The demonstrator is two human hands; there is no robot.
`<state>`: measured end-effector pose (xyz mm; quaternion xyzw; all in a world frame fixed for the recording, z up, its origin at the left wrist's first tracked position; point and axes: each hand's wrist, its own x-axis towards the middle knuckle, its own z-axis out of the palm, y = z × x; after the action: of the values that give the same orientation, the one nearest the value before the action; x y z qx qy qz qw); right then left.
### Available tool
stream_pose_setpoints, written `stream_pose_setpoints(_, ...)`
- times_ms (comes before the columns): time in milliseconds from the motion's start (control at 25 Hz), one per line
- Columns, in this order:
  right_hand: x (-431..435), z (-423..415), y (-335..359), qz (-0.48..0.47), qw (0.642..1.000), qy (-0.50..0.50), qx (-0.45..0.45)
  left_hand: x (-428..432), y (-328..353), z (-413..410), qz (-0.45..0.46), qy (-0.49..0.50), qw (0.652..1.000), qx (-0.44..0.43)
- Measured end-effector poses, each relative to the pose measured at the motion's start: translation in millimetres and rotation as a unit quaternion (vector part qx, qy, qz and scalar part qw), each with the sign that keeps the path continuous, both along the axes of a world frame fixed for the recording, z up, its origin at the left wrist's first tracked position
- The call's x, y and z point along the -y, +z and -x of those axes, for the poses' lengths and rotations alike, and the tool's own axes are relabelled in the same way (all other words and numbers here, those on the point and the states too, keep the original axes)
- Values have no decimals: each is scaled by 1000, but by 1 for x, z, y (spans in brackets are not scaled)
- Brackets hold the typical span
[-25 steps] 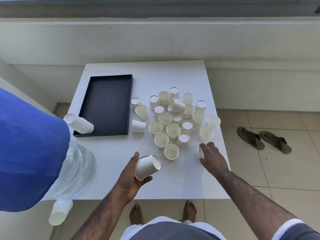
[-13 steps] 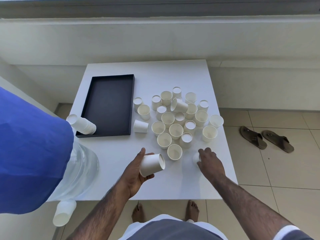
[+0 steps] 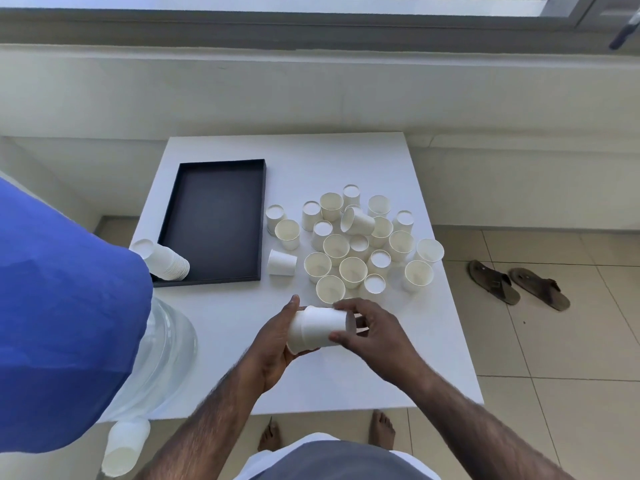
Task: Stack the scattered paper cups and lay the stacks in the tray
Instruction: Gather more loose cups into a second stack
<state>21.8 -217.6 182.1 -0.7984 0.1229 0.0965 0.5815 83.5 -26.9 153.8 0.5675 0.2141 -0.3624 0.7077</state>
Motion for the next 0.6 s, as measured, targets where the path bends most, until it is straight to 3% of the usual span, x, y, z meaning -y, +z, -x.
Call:
stream_pose_setpoints(240,-36,12,-5,-28,999,15,-13,-19,8,6,13,-131,991,3)
stream_pose_setpoints(360,-20,2,-19,-36,994,-101,-12,-23,10,8,7,-103,995,-2)
stream_pose_setpoints(480,33,-27,-48,155,973,-170,-18,-15,8,4,13,-71,997,-13)
stream_pose_setpoints(600,80,-62,-71,313,943,-89,-65,2,3,6,28,-17,999,-20)
